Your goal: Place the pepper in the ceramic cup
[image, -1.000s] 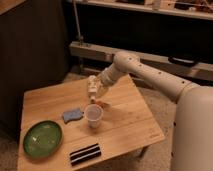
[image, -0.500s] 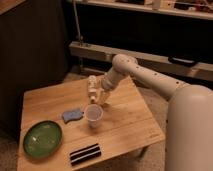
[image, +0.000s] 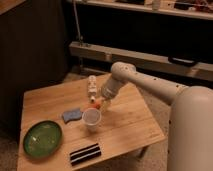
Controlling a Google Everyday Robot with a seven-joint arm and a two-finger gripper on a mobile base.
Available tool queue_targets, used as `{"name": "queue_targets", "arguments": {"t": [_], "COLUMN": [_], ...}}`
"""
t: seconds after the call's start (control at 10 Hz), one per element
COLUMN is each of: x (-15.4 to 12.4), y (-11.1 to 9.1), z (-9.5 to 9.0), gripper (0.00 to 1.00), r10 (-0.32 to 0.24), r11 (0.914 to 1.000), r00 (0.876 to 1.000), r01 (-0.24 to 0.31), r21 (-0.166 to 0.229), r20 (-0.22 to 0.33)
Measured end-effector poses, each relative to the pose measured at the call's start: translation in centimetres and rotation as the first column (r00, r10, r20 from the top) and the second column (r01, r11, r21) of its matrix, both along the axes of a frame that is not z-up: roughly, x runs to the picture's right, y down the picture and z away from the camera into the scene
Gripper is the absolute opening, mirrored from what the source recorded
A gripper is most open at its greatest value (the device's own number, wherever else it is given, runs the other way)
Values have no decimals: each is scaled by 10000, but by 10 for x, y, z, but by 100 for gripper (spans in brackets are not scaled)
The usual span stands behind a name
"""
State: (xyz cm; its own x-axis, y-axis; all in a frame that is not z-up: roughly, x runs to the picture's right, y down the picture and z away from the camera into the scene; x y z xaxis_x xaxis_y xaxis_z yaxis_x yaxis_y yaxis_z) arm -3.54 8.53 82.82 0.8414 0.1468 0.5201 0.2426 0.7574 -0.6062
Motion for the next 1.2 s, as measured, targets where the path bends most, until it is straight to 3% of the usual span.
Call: {"name": "queue_targets", "arguments": {"t": [0.6, 1.2], "x": [-10, -9], "y": [9, 20], "z": [18, 40], "gripper": [65, 65], "r10": [-173, -410], "r11": [9993, 9990], "r00": [9980, 9949], "r01": [193, 423], "r21": [324, 114], "r20": [-610, -925]}}
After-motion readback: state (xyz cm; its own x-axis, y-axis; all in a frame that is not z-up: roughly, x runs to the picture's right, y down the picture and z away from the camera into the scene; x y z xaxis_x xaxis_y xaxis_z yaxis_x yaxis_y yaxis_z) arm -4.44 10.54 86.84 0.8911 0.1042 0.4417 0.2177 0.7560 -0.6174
